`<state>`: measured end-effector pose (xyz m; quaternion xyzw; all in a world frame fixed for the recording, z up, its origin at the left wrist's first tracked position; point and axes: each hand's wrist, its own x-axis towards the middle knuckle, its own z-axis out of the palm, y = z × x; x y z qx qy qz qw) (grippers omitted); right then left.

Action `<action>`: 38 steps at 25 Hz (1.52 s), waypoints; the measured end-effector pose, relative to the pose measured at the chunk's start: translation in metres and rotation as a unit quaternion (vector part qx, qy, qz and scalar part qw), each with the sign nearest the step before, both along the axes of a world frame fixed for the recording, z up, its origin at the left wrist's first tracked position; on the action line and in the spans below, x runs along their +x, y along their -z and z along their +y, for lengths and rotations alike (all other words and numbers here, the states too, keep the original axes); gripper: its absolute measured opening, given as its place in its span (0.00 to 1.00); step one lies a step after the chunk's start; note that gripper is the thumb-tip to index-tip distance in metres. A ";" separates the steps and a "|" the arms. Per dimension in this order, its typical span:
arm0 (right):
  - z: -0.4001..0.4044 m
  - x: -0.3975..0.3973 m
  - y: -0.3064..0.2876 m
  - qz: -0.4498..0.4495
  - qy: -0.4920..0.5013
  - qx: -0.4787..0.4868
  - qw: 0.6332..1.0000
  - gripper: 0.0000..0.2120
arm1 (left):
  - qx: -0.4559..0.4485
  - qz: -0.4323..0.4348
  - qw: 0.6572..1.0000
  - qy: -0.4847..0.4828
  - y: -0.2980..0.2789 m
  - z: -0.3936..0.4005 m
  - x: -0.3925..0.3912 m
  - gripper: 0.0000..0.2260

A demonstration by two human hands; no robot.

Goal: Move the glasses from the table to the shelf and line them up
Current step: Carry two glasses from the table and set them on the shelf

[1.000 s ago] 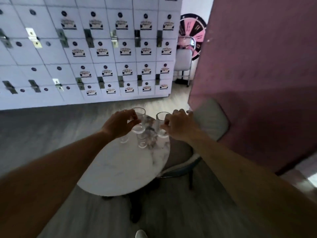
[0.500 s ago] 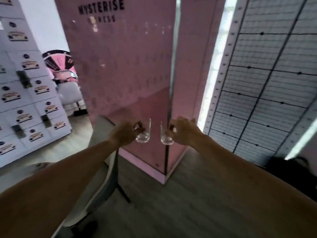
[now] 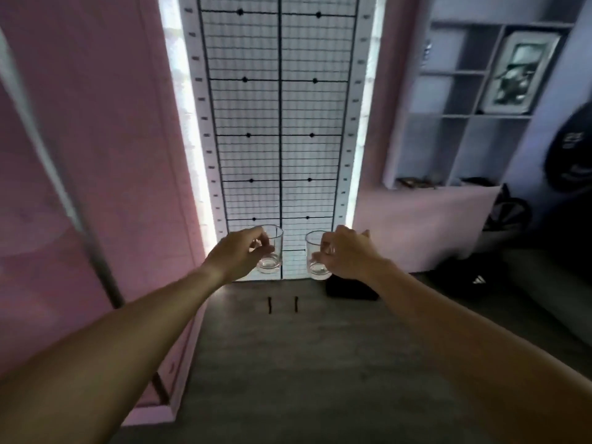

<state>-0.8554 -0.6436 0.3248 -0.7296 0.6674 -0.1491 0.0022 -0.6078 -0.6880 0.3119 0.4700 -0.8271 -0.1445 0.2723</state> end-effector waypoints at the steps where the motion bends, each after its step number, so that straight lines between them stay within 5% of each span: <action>1: -0.008 -0.021 -0.003 -0.003 0.029 -0.003 1.000 0.11 | 0.005 0.000 1.000 0.026 -0.003 -0.020 -0.023 0.06; 18: -0.070 -0.247 -0.070 -0.018 0.327 -0.068 0.942 0.13 | 0.005 0.025 0.960 0.277 -0.057 -0.200 -0.330 0.07; 38: -0.198 -0.568 -0.099 -0.011 0.286 -0.093 0.954 0.11 | -0.009 0.085 0.956 0.280 -0.093 -0.337 -0.654 0.05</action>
